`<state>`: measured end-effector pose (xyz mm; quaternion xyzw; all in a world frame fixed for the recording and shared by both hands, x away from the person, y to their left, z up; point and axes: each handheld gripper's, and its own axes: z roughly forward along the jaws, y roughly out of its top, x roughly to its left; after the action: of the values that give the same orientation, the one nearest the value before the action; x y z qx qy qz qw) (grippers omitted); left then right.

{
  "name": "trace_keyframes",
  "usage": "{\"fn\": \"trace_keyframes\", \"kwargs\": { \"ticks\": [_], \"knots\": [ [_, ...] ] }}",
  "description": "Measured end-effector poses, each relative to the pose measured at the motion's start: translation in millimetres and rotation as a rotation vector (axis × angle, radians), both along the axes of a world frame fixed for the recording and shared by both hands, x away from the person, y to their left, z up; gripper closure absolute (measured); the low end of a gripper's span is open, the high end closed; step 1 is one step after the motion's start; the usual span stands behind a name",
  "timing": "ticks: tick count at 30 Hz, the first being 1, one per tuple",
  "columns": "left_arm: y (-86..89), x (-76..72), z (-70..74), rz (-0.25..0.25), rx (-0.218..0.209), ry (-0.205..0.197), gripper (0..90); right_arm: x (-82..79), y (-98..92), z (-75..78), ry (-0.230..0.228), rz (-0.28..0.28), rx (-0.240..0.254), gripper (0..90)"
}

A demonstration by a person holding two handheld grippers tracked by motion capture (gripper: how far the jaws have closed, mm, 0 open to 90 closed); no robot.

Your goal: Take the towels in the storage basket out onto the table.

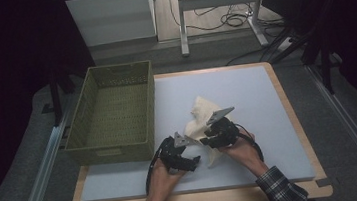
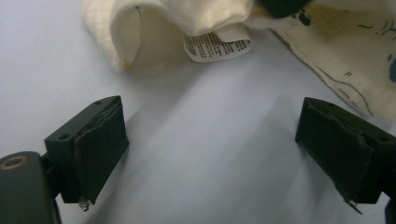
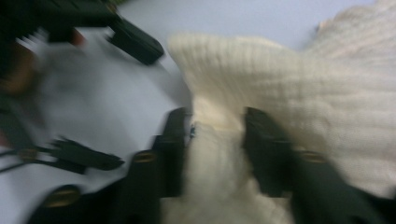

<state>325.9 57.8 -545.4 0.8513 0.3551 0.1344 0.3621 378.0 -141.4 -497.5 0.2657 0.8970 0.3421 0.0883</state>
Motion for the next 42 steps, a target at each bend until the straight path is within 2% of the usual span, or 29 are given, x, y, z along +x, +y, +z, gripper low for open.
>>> {"fn": "trace_keyframes", "kwargs": {
  "ticks": [1, 3, 5, 7, 9, 10, 11, 13, 17, 18, 20, 21, 22, 23, 24, 25, 26, 27, 29, 30, 32, 34, 37, 40, 41, 42],
  "knots": [
    [0.0, 0.0, 0.0, 0.000, 0.000, 0.000, 8.7, 1.5, -0.5, -2.3, -0.013, -0.007, -0.015, 81.6],
    [0.0, 0.0, 0.0, 0.001, 0.000, 0.001, 8.7, 1.7, -5.6, 2.1, -0.019, -0.018, -0.001, 85.8],
    [-0.3, -0.1, -0.2, 0.002, -0.004, 0.001, 8.8, 1.6, -10.1, 6.3, -0.030, -0.028, 0.006, 86.5],
    [-0.1, 0.0, -0.1, 0.000, -0.003, 0.001, 8.8, 1.3, -30.0, 21.7, -0.066, -0.065, 0.025, 86.8],
    [-0.3, -0.1, -0.2, 0.001, -0.005, 0.001, 8.8, 1.4, -36.1, 25.4, -0.074, -0.080, 0.034, 86.7],
    [0.1, 0.1, 0.0, -0.002, 0.000, 0.001, 8.8, 2.1, -47.6, 31.1, -0.085, -0.100, 0.048, 86.7],
    [0.2, 0.1, 0.0, -0.003, 0.003, 0.001, 8.8, 4.1, -66.8, 37.4, -0.095, -0.139, 0.061, 86.7],
    [-0.3, -0.1, -0.3, 0.002, -0.005, 0.000, 8.7, 6.6, -86.4, 39.5, -0.095, -0.183, 0.067, 86.7],
    [-0.3, -0.2, -0.2, 0.001, -0.003, 0.002, 8.8, 13.7, -124.8, 31.8, -0.075, -0.277, 0.081, 86.6],
    [-0.3, -0.2, -0.2, 0.001, -0.003, 0.002, 8.8, 13.7, -124.8, 31.8, -0.075, -0.277, 0.081, 86.6],
    [-0.3, -0.2, -0.2, 0.001, -0.003, 0.002, 8.8, 18.1, -143.0, 21.0, -0.051, -0.319, 0.078, 86.5],
    [-0.3, -0.2, -0.2, 0.001, -0.003, 0.002, 8.8, 20.4, -154.3, 10.6, -0.026, -0.340, 0.074, 85.7],
    [-0.3, -0.2, -0.2, 0.001, -0.003, 0.002, 8.8, 20.9, -158.2, 6.1, -0.015, -0.347, 0.073, 85.0],
    [-0.3, -0.2, -0.2, 0.001, -0.003, 0.002, 8.8, 20.9, -163.5, -0.3, 0.000, -0.357, 0.071, 82.2],
    [-0.2, -0.2, -0.2, 0.001, -0.003, 0.002, 8.8, 20.9, -163.5, -0.3, 0.000, -0.357, 0.071, 82.2],
    [-0.3, -0.2, -0.2, 0.001, -0.003, 0.002, 8.8, 20.0, -168.0, -3.8, 0.007, -0.358, 0.072, 77.3],
    [-0.3, -0.2, -0.2, 0.001, -0.003, 0.002, 8.8, 18.3, -170.6, -3.5, 0.008, -0.361, 0.079, 74.1],
    [-0.2, -0.2, -0.2, 0.001, -0.003, 0.002, 8.8, 14.1, -173.7, 3.1, -0.005, -0.362, 0.088, 70.3],
    [-0.3, -0.2, -0.2, 0.001, -0.003, 0.002, 8.8, 12.0, -174.3, 7.6, -0.010, -0.360, 0.095, 69.1],
    [-0.1, -0.1, -0.1, 0.000, -0.001, 0.002, 8.8, 4.4, -172.4, 24.2, -0.023, -0.336, 0.118, 66.9],
    [-0.3, -0.2, -0.2, 0.001, -0.004, 0.002, 8.8, 1.8, -170.2, 28.4, -0.028, -0.325, 0.124, 66.5],
    [-0.3, -0.2, -0.2, 0.001, -0.004, 0.002, 8.8, -6.6, -159.3, 37.6, -0.031, -0.278, 0.135, 66.3],
    [-0.2, -0.2, -0.2, 0.000, -0.003, 0.002, 8.8, -15.8, -139.5, 38.9, -0.026, -0.204, 0.136, 66.3],
    [-0.4, -0.3, -0.3, 0.001, -0.005, 0.002, 8.8, -22.4, -113.1, 31.1, -0.003, -0.122, 0.137, 66.2],
    [-0.3, -0.2, -0.3, 0.001, -0.005, 0.002, 8.8, -23.8, -99.5, 25.7, 0.018, -0.087, 0.143, 65.9],
    [-0.3, -0.2, -0.3, 0.001, -0.005, 0.002, 8.8, -23.8, -99.5, 25.7, 0.018, -0.087, 0.143, 65.9]
  ]
}}
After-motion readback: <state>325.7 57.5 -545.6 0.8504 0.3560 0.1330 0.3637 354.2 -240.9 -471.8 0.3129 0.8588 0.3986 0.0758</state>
